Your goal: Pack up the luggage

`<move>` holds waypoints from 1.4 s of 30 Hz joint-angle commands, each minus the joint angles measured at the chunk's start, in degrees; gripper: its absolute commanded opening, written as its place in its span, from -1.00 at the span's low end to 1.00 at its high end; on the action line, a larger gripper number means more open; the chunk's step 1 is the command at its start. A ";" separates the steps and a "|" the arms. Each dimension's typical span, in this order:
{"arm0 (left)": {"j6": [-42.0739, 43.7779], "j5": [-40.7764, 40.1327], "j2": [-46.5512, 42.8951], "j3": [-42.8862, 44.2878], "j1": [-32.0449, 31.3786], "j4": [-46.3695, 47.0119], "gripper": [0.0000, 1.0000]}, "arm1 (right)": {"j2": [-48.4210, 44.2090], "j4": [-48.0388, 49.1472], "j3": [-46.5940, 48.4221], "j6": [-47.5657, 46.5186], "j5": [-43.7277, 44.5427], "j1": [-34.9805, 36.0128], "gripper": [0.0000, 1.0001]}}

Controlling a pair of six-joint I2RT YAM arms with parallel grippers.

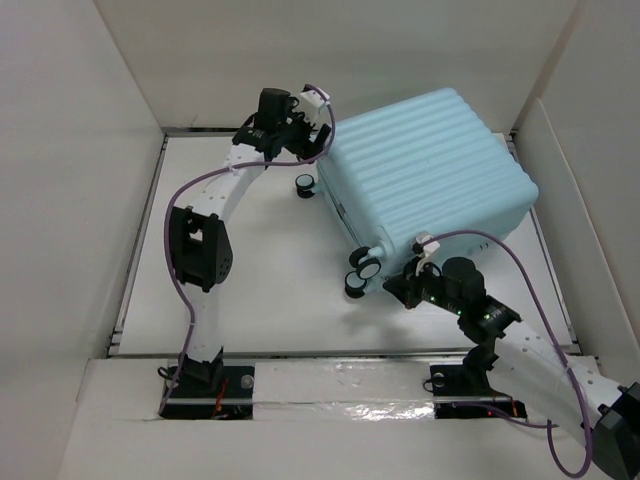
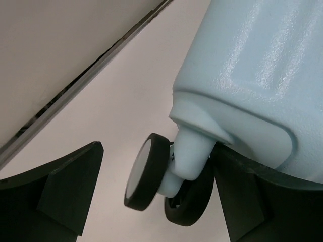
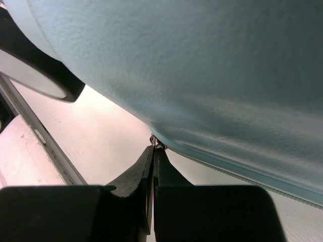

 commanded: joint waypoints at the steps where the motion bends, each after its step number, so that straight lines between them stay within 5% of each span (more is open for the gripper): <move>1: 1.51 5.50 1.55 4.93 0.78 -0.94 0.67 | 0.44 6.85 2.97 1.31 -3.15 -0.13 -1.00; 12: -0.07 9.83 -2.30 -5.16 1.84 1.43 -0.98 | 0.97 5.53 3.67 1.57 0.54 -0.66 -1.00; 18: -4.89 9.12 -3.80 -9.82 2.00 2.48 -1.00 | 1.22 8.42 5.16 2.19 0.73 -4.42 -1.00; 27: -29.56 4.74 -29.51 -53.39 -2.29 38.21 -1.00 | 12.03 14.85 14.73 0.34 -11.30 -20.42 -1.00; 32: -38.46 0.26 -40.44 -69.49 -8.61 45.20 -1.00 | 17.49 14.42 20.19 0.52 -14.48 -25.70 -1.00; 35: -42.77 -0.62 -45.98 -74.95 -11.34 46.17 -1.00 | 15.92 17.28 16.87 2.88 -11.51 -23.96 -1.00; 42: -55.50 2.09 -51.97 -78.56 -12.75 52.74 -1.00 | 14.41 41.90 -8.79 17.90 9.65 -1.92 -1.00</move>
